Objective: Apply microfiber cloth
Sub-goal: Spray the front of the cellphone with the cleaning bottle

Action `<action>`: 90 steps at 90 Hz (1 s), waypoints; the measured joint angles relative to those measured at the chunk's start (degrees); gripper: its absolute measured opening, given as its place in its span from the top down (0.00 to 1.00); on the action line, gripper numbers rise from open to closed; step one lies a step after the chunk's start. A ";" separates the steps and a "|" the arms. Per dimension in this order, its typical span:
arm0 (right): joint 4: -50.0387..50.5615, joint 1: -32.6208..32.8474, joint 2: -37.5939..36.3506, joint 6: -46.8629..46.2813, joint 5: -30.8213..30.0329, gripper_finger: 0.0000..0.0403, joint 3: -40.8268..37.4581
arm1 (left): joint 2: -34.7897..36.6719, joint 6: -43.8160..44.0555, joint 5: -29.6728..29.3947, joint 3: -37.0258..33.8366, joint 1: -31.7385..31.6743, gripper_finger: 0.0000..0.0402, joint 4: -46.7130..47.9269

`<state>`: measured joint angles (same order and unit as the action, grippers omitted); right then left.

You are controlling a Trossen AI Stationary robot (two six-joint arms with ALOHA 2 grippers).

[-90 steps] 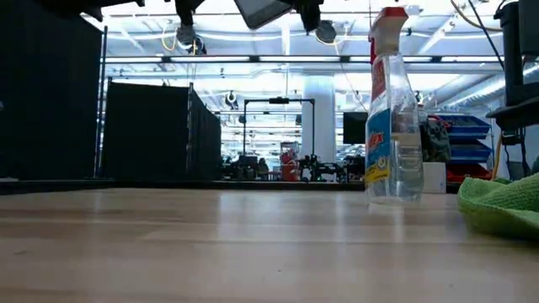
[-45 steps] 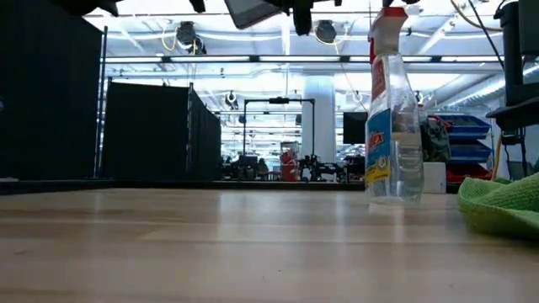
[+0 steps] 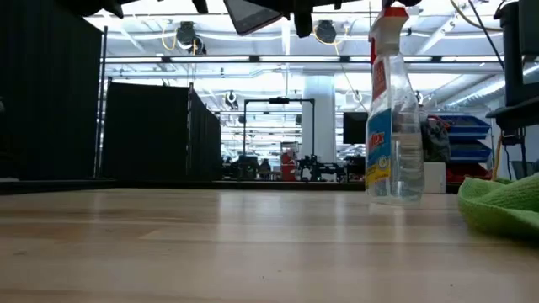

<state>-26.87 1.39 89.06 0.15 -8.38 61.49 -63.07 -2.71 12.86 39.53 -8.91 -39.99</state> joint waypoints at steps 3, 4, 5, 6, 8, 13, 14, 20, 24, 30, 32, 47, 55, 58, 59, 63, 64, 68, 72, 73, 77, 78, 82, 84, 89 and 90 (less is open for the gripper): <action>0.00 -0.20 -0.01 0.56 -0.76 0.93 0.00 | -0.02 -0.23 -0.02 0.00 -0.02 0.96 -0.06; 0.00 -0.23 -0.06 0.82 -0.99 0.93 0.00 | -0.02 -0.29 -0.04 0.00 -0.02 0.96 -0.08; 0.00 -0.22 -0.14 1.08 -1.21 0.92 0.00 | -0.02 -0.36 -0.07 0.00 -0.03 0.96 -0.08; 0.01 -0.22 -0.20 1.28 -1.34 0.92 -0.01 | -0.02 -0.43 -0.12 0.00 -0.04 0.96 -0.08; 0.04 -0.22 -0.34 1.66 -1.69 0.90 -0.02 | -0.02 -0.55 -0.28 0.00 -0.07 0.96 -0.10; 0.30 -0.28 -0.80 2.57 -2.09 0.86 0.21 | -0.02 -0.94 -0.73 0.00 -0.13 0.96 -0.19; 0.78 -0.29 -1.03 2.74 -2.12 0.85 0.46 | -0.02 -1.05 -0.84 -0.02 -0.13 0.96 0.01; 4.21 -0.15 -2.43 4.63 -2.07 0.78 2.51 | 0.15 -1.08 -0.89 -0.13 -0.24 0.97 0.72; 8.36 0.00 -3.84 6.11 -2.10 0.73 3.93 | 0.41 -1.07 -0.88 -0.19 -0.51 0.97 0.91; 16.30 0.30 -5.99 7.88 -2.53 0.64 6.45 | 1.22 -1.06 -0.89 -0.20 -1.06 0.97 0.54; 19.29 0.33 -6.87 8.26 -2.83 0.61 7.20 | 1.63 -1.03 -0.88 -0.20 -1.30 0.97 0.80; 40.26 1.49 -16.25 5.30 -8.82 0.40 12.93 | 3.35 -0.80 -0.83 -0.17 -2.83 0.97 3.51; 49.64 2.56 -21.42 -0.09 -12.26 0.32 13.04 | 3.56 -0.78 -0.83 -0.17 -3.60 0.97 4.31; 53.42 2.86 -23.05 -2.89 -12.96 0.30 13.01 | 3.60 -0.78 -0.85 -0.17 -3.87 0.97 4.47; 54.64 2.96 -23.53 -3.88 -13.21 0.29 13.00 | 3.62 -0.77 -0.84 -0.17 -3.97 0.97 4.59; 59.31 3.42 -25.47 -7.65 -14.22 0.27 12.98 | 3.65 -0.71 -0.83 -0.15 -4.32 0.97 5.35; 60.49 3.54 -25.90 -8.50 -14.54 0.27 12.97 | 3.65 -0.69 -0.83 -0.15 -4.34 0.97 5.59; 64.52 4.28 -27.45 -11.75 -16.13 0.26 12.69 | 3.63 -0.71 -0.83 -0.15 -4.49 0.97 6.62; 67.10 5.27 -28.77 -14.26 -18.19 0.25 11.46 | 3.61 -0.71 -0.81 -0.15 -4.65 0.97 7.30; 67.74 5.57 -29.13 -14.88 -18.65 0.25 11.03 | 3.61 -0.70 -0.81 -0.15 -4.66 0.97 7.40; 69.27 6.56 -30.22 -16.66 -20.04 0.25 9.17 | 3.61 -0.74 -0.81 -0.15 -4.68 0.97 7.79; 69.52 6.81 -30.46 -17.05 -20.28 0.25 8.66 | 3.61 -0.76 -0.81 -0.15 -4.69 0.97 7.90; 69.90 7.54 -31.49 -18.52 -20.72 0.25 6.47 | 3.61 -0.84 -0.76 -0.15 -4.84 0.97 8.17; 70.12 7.93 -32.07 -19.43 -20.90 0.25 5.37 | 3.61 -0.84 -0.66 -0.15 -4.93 0.97 8.22; 70.29 8.68 -33.90 -21.22 -21.73 0.25 2.93 | 3.61 -0.77 -0.54 -0.15 -4.99 0.97 8.29; 70.18 8.79 -34.30 -21.53 -21.78 0.25 2.54 | 3.61 -0.77 -0.54 -0.15 -5.00 0.97 8.30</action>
<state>43.31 10.18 54.76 -21.38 -30.16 64.04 -59.46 -3.49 12.32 39.38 -13.91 -31.69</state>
